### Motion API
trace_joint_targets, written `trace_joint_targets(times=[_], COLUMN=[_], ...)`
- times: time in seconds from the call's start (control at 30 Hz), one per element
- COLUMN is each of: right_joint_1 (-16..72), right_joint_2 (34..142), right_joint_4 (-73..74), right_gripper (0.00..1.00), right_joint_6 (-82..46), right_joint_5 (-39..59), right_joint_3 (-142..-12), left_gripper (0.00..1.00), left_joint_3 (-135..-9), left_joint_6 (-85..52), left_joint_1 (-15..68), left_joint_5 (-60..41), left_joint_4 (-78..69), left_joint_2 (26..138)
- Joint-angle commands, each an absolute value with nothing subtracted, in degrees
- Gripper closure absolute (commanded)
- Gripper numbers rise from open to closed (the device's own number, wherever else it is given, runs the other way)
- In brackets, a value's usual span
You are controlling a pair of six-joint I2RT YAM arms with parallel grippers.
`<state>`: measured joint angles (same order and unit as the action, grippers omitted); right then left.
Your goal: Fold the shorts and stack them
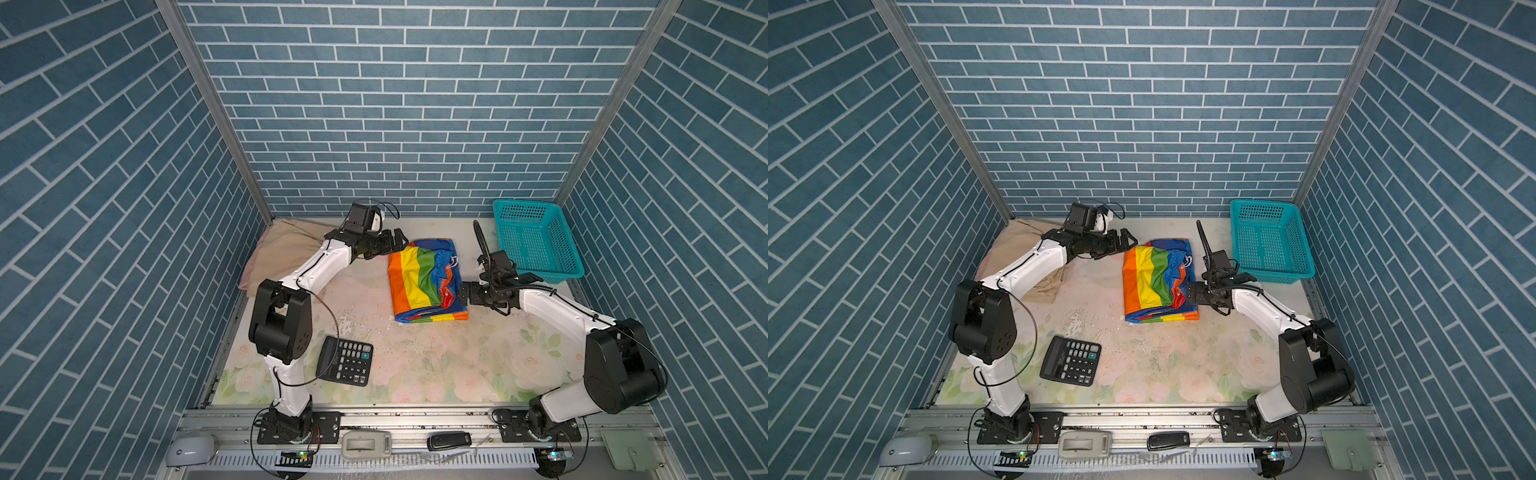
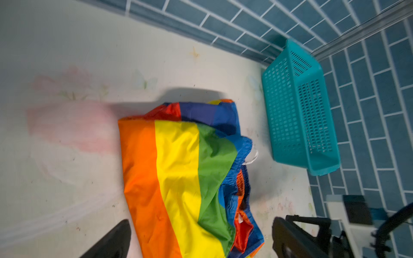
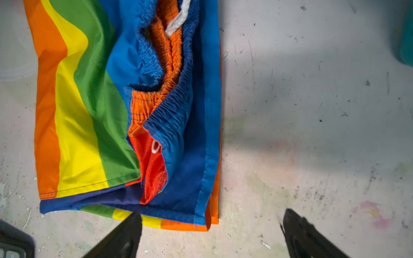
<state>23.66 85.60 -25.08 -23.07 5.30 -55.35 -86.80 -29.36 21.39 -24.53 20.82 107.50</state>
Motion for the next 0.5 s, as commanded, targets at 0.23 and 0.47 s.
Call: trace_joint_targets(times=[0.23,0.47], right_joint_1=[23.5,22.8], right_joint_2=[86.2,83.4], right_joint_4=[-26.2,-26.0], right_gripper=[0.02,0.02], right_joint_6=[-23.0,-23.2], right_joint_5=[7.6,7.5], right_joint_3=[-55.2,-53.5], left_gripper=[0.03,0.06], left_joint_3=[-80.5,-81.5], left_joint_6=[-25.7,-26.0], left_joint_1=[24.7,26.2], left_joint_5=[-24.8,-23.7], left_joint_4=[25.4,26.2], left_joint_2=[111.5,115.5])
